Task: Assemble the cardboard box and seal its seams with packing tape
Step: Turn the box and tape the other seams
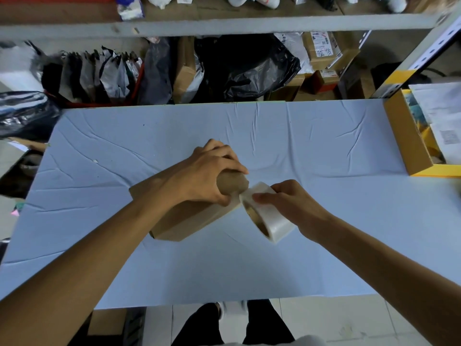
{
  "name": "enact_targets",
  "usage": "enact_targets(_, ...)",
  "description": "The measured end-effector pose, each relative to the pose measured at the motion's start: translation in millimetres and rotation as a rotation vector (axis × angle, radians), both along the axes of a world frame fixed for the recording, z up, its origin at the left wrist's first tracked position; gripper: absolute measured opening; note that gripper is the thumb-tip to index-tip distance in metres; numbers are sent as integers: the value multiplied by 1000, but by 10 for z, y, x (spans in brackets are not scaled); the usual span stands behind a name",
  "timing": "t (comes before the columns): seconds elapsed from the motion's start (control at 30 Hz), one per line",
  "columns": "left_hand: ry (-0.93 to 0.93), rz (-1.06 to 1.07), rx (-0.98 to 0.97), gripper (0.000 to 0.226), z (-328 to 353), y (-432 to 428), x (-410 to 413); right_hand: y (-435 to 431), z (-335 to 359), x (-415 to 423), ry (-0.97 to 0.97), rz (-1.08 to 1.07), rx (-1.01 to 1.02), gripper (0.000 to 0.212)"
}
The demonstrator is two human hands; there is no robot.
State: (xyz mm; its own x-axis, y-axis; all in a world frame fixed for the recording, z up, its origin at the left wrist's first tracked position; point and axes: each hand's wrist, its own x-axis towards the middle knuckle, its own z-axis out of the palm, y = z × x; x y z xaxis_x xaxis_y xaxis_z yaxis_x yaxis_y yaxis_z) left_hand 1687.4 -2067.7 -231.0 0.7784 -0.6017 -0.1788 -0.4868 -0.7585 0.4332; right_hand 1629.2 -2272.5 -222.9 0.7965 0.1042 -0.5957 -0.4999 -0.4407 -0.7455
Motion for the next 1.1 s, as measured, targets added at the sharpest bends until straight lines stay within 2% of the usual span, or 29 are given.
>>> enact_targets(0.13,-12,9,-38,64,-52,16,75,-26,-20,72,-14,-24,-23,27)
enact_targets(0.27,8,18,-95,58,-88,15,90,-63,-70,52,2,-65,-26,41)
enact_targets(0.37,39,11,-84,54,-74,-4,114,-78,-49,75,27,-50,-43,42)
enact_targets(0.57,47,-15,-77,51,-37,-94,230,-56,29,197,22,5,-191,41)
enact_targets(0.87,14,-30,-115,53,-58,-155,446,-73,22,368,77,-62,-177,49)
enact_targets(1.1,4,-43,-108,51,-41,-127,588,-35,-56,399,135,-147,-140,46)
